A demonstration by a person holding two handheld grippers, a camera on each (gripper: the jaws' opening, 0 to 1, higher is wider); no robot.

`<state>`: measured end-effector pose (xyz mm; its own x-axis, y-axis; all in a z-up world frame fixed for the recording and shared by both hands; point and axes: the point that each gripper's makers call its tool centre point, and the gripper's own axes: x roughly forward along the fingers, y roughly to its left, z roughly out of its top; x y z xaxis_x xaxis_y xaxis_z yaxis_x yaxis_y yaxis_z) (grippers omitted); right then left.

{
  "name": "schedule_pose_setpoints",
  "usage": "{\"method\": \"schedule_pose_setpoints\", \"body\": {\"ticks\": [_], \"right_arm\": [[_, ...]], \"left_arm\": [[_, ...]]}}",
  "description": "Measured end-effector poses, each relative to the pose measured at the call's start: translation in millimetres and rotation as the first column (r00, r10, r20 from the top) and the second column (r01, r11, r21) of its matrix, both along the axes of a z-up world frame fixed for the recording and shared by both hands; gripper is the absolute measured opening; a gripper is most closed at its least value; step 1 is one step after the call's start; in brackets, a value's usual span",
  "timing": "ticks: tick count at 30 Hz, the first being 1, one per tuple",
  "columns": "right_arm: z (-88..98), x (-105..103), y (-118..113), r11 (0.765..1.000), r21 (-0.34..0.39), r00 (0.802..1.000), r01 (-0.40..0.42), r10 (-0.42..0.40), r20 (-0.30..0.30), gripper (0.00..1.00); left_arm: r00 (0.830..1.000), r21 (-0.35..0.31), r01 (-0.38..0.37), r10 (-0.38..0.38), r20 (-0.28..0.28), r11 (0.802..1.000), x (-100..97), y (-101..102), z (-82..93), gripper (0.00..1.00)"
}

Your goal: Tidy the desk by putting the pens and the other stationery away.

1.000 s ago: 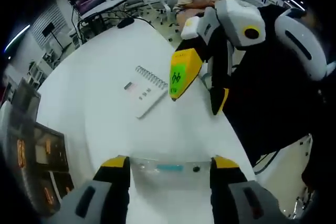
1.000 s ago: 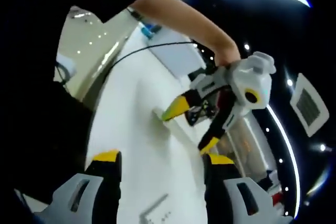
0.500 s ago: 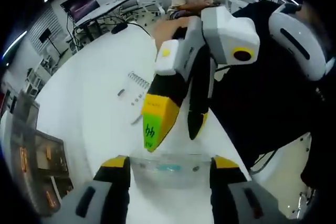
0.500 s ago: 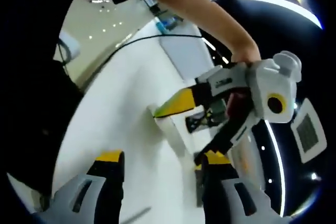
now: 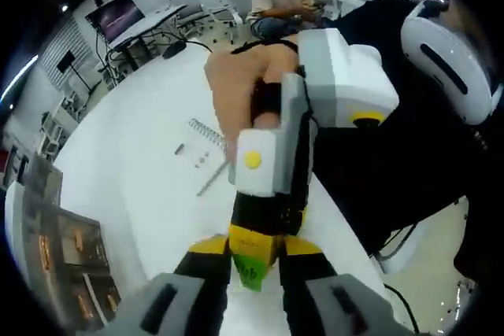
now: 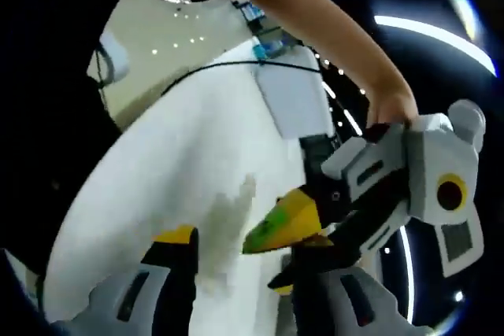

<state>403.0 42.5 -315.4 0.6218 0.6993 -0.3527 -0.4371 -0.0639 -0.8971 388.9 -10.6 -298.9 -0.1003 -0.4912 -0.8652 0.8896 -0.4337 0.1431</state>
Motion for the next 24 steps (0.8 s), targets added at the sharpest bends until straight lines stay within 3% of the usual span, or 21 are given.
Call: {"method": "schedule_pose_setpoints", "body": {"ticks": [1, 2, 5, 7, 11, 18, 24], "right_arm": [[-0.8, 9.5, 0.3, 0.995, -0.090, 0.994, -0.034, 0.043, 0.105, 0.11], [-7.7, 11.9, 1.1, 0.994, -0.104, 0.996, -0.033, 0.041, 0.080, 0.09], [-28.5, 19.0, 3.7, 0.989, -0.146, 0.999, -0.032, 0.033, 0.005, 0.08], [-26.0, 33.7, 3.4, 0.987, -0.162, 0.997, -0.008, 0.021, 0.076, 0.08], [-24.6, 29.2, 4.0, 0.989, -0.147, 0.997, -0.003, 0.013, 0.070, 0.09], [-23.1, 23.5, 4.5, 0.992, -0.127, 0.998, 0.001, 0.007, 0.063, 0.08], [-14.7, 18.7, -9.9, 0.997, -0.064, 0.998, 0.044, -0.041, 0.049, 0.08]], "left_arm": [[0.998, 0.057, -0.028, 0.031, -0.055, 0.998, -2.1, 6.4, -8.5, 0.23], [0.999, 0.052, -0.025, 0.027, -0.043, 0.998, -0.3, 6.9, -7.8, 0.25], [1.000, 0.038, -0.013, 0.014, -0.005, 0.999, 5.1, 8.4, -6.0, 0.23], [1.000, 0.003, -0.013, 0.013, -0.010, 1.000, 5.0, 7.4, 0.6, 0.26], [0.999, -0.016, -0.037, 0.037, 0.007, 0.999, 13.0, 9.6, 5.9, 0.25], [0.999, -0.008, -0.053, 0.053, 0.000, 0.999, 12.2, 11.7, -1.7, 0.26], [0.997, -0.051, -0.080, 0.080, 0.011, 0.996, 12.6, 10.1, 0.9, 0.30]]}}
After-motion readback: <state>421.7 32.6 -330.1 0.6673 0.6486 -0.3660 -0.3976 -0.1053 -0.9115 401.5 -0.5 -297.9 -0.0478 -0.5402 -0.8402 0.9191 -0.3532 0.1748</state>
